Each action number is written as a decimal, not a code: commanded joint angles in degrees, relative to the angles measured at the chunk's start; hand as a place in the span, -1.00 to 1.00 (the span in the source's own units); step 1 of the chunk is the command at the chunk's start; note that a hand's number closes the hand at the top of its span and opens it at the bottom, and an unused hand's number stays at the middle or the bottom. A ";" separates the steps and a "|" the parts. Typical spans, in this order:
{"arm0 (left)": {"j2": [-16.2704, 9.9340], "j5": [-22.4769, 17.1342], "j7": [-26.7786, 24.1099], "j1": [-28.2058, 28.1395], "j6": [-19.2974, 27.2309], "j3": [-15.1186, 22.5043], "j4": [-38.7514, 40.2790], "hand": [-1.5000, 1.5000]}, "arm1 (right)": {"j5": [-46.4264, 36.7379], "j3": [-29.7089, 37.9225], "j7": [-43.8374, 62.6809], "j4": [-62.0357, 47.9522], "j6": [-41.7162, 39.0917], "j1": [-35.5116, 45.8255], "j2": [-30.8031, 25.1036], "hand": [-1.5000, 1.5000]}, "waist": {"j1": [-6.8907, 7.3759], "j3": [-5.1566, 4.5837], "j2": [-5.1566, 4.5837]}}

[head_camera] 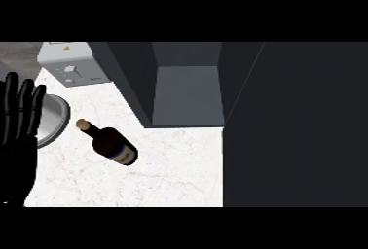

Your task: Pick up the wine, place it into the cabinet and close the cabinet

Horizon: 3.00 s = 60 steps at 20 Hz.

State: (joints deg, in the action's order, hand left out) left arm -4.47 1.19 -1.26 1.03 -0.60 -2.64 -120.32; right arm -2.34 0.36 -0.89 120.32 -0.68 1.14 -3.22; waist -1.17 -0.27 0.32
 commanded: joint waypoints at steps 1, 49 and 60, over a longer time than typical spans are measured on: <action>-1.96 -5.52 1.38 4.94 -4.90 0.73 1.73 -1.00 | -2.37 -2.53 0.52 2.93 1.10 -3.12 1.43 -1.00 | 0.68 0.26 -0.27; -17.63 -62.44 29.50 -3.35 -11.49 -0.70 -16.43 -1.00 | 14.25 -4.72 33.50 21.73 -1.41 3.78 -2.68 -1.00 | 1.28 0.27 -0.25; -11.88 -47.58 21.07 -2.40 -20.95 -3.64 -1.14 -1.00 | 10.06 -8.68 32.02 24.18 -1.65 0.72 -1.22 -1.00 | 0.90 0.25 -0.31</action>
State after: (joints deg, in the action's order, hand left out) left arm -19.39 -53.24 23.20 -0.61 -18.61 -6.97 -126.17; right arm 7.95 -7.27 30.34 140.49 -2.83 2.89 -5.18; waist -0.19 -0.01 0.07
